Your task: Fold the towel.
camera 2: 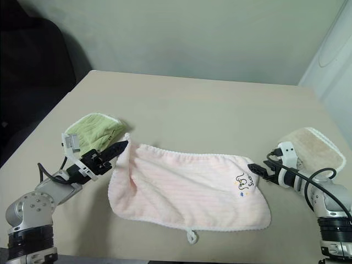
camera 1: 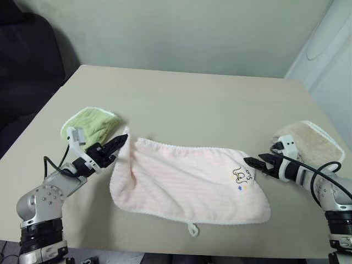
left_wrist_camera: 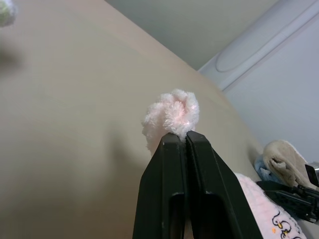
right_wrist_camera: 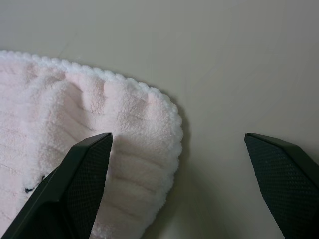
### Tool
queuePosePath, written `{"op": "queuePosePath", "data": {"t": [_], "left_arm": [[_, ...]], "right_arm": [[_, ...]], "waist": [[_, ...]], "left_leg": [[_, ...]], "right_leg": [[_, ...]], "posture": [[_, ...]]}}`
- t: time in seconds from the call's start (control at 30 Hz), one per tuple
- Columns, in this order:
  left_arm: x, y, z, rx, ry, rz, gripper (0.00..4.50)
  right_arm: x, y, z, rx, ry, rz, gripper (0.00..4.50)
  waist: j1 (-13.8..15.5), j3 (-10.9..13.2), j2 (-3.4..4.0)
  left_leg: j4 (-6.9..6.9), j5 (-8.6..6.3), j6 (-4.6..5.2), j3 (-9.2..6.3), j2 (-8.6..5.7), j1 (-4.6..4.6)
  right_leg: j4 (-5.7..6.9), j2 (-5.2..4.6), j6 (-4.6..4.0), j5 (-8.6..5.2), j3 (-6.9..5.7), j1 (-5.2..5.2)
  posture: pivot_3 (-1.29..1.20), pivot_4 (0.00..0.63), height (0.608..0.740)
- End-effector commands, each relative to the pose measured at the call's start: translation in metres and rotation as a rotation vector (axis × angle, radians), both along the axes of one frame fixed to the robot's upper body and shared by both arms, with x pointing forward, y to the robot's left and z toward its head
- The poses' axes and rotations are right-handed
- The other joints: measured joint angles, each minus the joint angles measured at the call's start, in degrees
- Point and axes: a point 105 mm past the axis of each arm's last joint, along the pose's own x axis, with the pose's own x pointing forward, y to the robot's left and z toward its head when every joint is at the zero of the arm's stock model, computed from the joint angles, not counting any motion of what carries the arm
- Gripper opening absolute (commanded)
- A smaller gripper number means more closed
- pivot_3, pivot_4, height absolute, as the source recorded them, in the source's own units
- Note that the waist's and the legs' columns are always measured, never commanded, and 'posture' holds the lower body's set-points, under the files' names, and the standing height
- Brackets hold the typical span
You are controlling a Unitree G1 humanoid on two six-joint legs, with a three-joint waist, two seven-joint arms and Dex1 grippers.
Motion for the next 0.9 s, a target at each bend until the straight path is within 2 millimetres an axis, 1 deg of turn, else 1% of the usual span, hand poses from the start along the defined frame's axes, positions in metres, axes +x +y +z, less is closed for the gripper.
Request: {"op": "queuePosePath", "data": {"t": [0.03, 0.17, 0.27, 0.37, 0.47, 0.63, 0.77, 0.9], "left_arm": [[0.003, -0.003, 0.012, 0.013, -0.061, -0.010, 0.00], [0.004, -0.008, 0.010, 0.023, -0.059, -0.032, 0.00], [0.003, -0.011, 0.010, 0.032, -0.061, -0.045, 0.00], [0.003, -0.011, 0.010, 0.032, -0.064, -0.045, 0.00], [0.001, -0.011, 0.010, 0.035, -0.066, -0.044, 0.00], [0.003, -0.010, 0.015, 0.032, -0.089, -0.036, 0.00], [0.011, -0.017, 0.032, 0.034, -0.153, -0.053, 0.00], [0.031, -0.024, 0.058, 0.045, -0.248, -0.048, 0.00]], "right_arm": [[-0.002, 0.018, 0.000, -0.031, -0.013, 0.086, 4.48], [-0.004, 0.030, -0.003, -0.082, -0.031, 0.147, 4.48], [-0.006, 0.034, -0.007, -0.147, -0.045, 0.184, 3.88], [-0.007, 0.037, -0.005, -0.139, -0.058, 0.197, 2.88], [-0.009, 0.039, 0.003, -0.120, -0.084, 0.203, 1.83], [-0.004, 0.028, 0.024, -0.109, -0.157, 0.153, 0.02], [0.009, 0.010, 0.050, -0.142, -0.250, 0.086, 0.02], [0.026, -0.002, 0.081, -0.178, -0.349, 0.035, 0.02]], "waist": [[-0.06, 0.00, 0.00], [-0.40, 0.01, -0.07], [-0.58, 0.03, -0.09], [-0.61, 0.04, -0.12], [-0.56, 0.07, -0.11], [-0.50, 0.14, -0.10], [-0.30, 0.27, -0.15], [0.12, 0.32, -0.14]], "left_leg": [[0.00, 0.00, 0.00, 0.00, 0.00, 0.02], [-0.07, -0.09, -0.08, 0.00, 0.04, 0.21], [-0.08, -0.13, -0.15, 0.00, 0.08, 0.27], [-0.10, -0.16, -0.15, 0.00, 0.11, 0.32], [-0.10, -0.18, -0.14, 0.00, 0.10, 0.31], [-0.08, -0.15, -0.13, 0.01, 0.06, 0.28], [-0.05, -0.11, -0.11, 0.00, 0.04, 0.23], [-0.02, 0.02, -0.02, -0.02, 0.02, 0.10]], "right_leg": [[0.00, 0.00, 0.00, 0.00, 0.00, 0.01], [0.00, 0.04, -0.01, 0.01, -0.01, 0.10], [0.01, 0.06, -0.01, 0.01, -0.01, 0.12], [0.01, 0.08, 0.00, 0.00, -0.01, 0.15], [0.00, 0.08, 0.00, 0.00, -0.01, 0.16], [-0.02, 0.07, 0.00, -0.01, 0.02, 0.16], [-0.02, 0.06, 0.00, -0.01, 0.04, 0.15], [-0.03, 0.03, -0.06, 0.03, 0.04, 0.12]], "posture": [[0.00, 0.150, 0.740], [0.00, 0.150, 0.740], [0.00, 0.150, 0.740], [0.00, 0.150, 0.740], [0.00, 0.150, 0.740], [0.00, 0.150, 0.740], [0.00, 0.150, 0.740], [0.00, 0.150, 0.740]]}}
